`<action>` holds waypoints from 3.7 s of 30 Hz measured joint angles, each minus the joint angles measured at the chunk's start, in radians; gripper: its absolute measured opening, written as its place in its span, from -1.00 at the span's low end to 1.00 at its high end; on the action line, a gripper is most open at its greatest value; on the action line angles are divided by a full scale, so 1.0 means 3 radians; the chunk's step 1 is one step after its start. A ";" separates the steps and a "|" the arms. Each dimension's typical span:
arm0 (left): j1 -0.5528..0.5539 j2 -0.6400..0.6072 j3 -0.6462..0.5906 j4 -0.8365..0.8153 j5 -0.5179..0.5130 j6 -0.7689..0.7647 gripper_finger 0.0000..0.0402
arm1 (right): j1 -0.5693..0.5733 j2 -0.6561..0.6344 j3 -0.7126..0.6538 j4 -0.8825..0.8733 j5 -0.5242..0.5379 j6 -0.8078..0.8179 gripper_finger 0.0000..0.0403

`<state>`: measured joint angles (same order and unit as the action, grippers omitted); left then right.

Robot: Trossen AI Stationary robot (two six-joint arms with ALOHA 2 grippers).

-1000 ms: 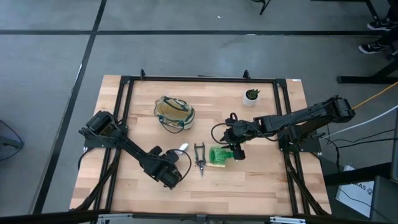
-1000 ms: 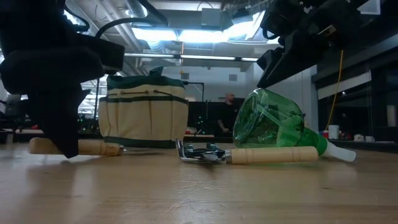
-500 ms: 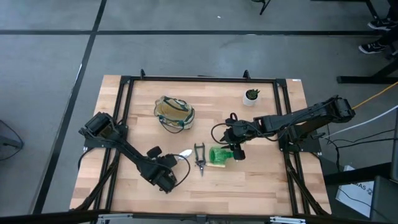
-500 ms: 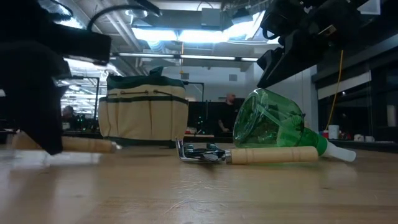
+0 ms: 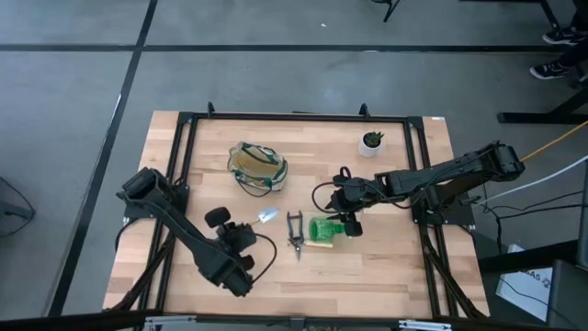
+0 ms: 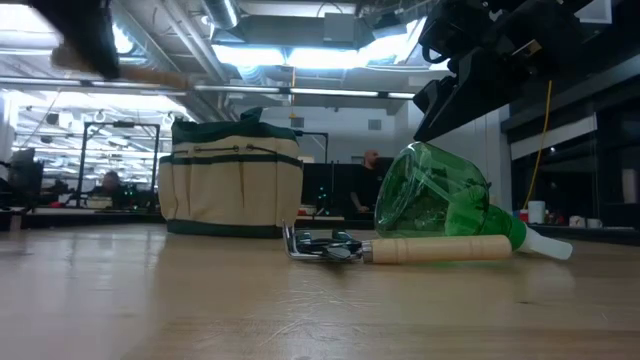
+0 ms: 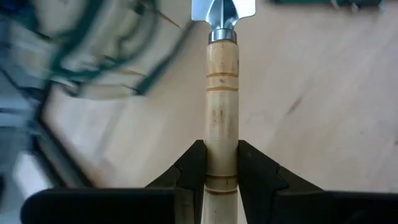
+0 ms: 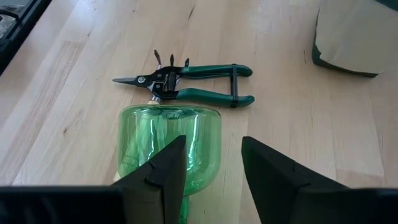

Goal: Pick & Place Garden tools in Gardening bag
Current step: Put the trowel into the gardening bag, then put the hand rake into the gardening bag

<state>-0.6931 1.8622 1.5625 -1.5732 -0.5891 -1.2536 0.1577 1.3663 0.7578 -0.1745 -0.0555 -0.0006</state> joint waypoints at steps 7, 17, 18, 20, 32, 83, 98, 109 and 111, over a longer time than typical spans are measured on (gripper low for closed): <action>0.0102 -0.0129 0.0296 0.0023 -0.0132 0.0337 -0.68 | 0.0000 0.0000 -0.0001 0.0005 0.0001 -0.0001 -0.22; 0.0262 -0.0291 0.0351 0.0007 -0.0314 0.0612 -0.68 | -0.0001 -0.0001 -0.0001 0.0007 0.0002 0.0000 -0.22; 0.0307 -0.0332 0.0351 0.0007 -0.0338 0.0661 -0.68 | -0.0001 -0.0001 -0.0001 0.0006 0.0002 0.0000 -0.22; 0.0385 -0.0416 0.0351 0.0007 -0.0367 0.0798 -0.68 | 0.0000 -0.0001 -0.0001 0.0006 0.0003 -0.0001 -0.22; 0.0899 -0.1051 0.0241 0.0006 -0.0423 0.1483 -0.68 | -0.0001 -0.0001 -0.0001 0.0000 0.0004 0.0000 -0.22; 0.2189 -0.1340 -0.0583 0.0011 0.0110 0.3755 -0.66 | -0.0001 -0.0001 -0.0001 0.0003 0.0005 0.0000 -0.22; 0.2240 -0.1118 -0.0730 0.0012 -0.0079 0.3759 -0.51 | 0.0000 -0.0001 -0.0001 0.0005 0.0005 0.0000 -0.22; 0.2238 -0.1133 -0.0730 0.0022 -0.0165 0.3614 -0.39 | 0.0000 -0.0001 -0.0001 0.0001 0.0005 0.0000 -0.22; 0.2238 -0.1133 -0.0730 0.0021 -0.0163 0.3612 -0.38 | 0.0000 -0.0001 -0.0001 0.0001 0.0005 -0.0001 -0.22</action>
<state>-0.0217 1.5223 1.3434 -1.5669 -0.6380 -0.1699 0.1577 1.3659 0.7574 -0.1741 -0.0540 -0.0009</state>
